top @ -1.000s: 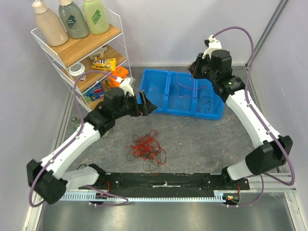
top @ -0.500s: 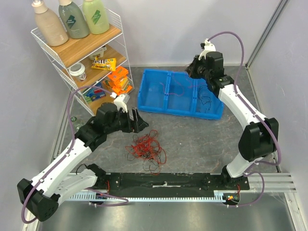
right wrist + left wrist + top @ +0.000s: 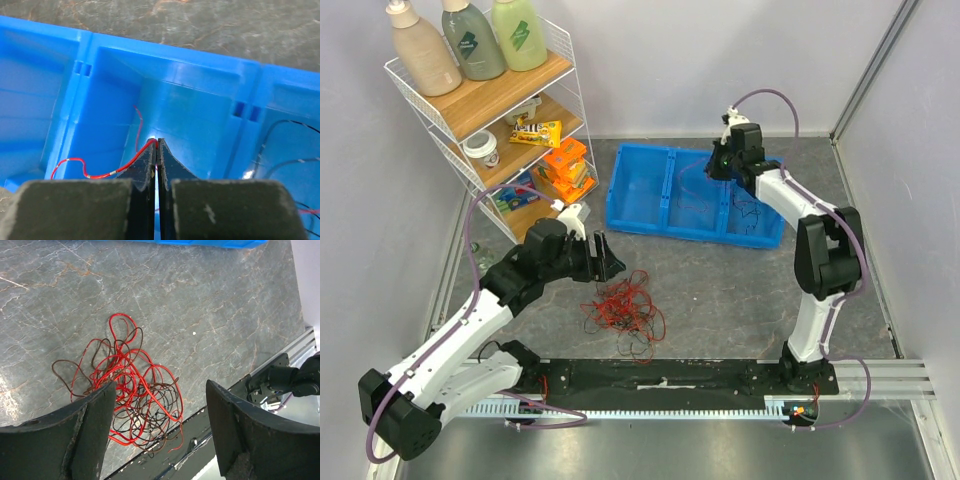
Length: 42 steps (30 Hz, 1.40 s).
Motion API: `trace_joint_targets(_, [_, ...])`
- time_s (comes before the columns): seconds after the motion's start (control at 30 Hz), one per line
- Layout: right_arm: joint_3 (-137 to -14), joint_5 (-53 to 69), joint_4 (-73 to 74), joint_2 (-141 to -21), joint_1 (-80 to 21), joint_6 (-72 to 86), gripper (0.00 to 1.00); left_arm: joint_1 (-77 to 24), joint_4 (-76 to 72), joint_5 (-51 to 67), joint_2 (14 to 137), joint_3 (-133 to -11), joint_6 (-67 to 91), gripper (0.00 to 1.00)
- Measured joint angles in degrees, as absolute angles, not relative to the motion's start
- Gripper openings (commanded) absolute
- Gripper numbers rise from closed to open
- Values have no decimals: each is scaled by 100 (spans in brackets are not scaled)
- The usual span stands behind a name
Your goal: Untangle the cables
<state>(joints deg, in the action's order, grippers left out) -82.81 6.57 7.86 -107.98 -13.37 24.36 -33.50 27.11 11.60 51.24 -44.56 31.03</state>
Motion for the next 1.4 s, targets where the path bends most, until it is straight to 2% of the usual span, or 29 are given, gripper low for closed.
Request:
trace_joint_targets(0.13, [-8667, 657, 880, -11120, -1660, 2318, 0, -3350, 2738, 1052, 5105, -4434, 3103, 77])
trace_joint_targets(0.43, [-9179, 355, 1070, -10951, -2589, 2145, 0, -3350, 2823, 744, 4869, -4416, 3100, 77])
trace_joint_targets(0.73, [-8348, 676, 523, -10936, -1577, 2464, 0, -3350, 3085, 587, 4615, -4364, 3103, 76])
trace_joint_targets(0.8, [-8276, 663, 563, -11024, -1428, 2438, 2, -3350, 3129, 572, 4600, -4364, 3103, 80])
trace_joint_targets(0.87, [-8287, 687, 572, -11153, -1396, 2373, 13, -3350, 3162, 537, 4613, -4362, 3107, 87])
trace_joint_targets(0.93, [-8390, 742, 683, -11312, -1452, 2283, 31, -3350, 3181, 499, 4654, -4346, 3138, 89])
trace_joint_targets(1.0, [-8573, 709, 930, -11439, -1531, 2189, 46, -3350, 3229, 499, 4757, -4327, 3190, 89])
trace_joint_targets(1.13, [-8941, 456, 1564, -11443, -1712, 2012, 66, -3350, 3321, 550, 4987, -4185, 3341, 84])
trace_joint_targets(1.27, [-8650, -158, 2021, -10903, -1970, 1839, 72, -3350, 3323, 701, 5301, -4080, 3426, 78])
trace_joint_targets(1.4, [-7417, -506, 2163, -9574, -2410, 1778, 74, -3369, 3173, 917, 5680, -3852, 3470, 67])
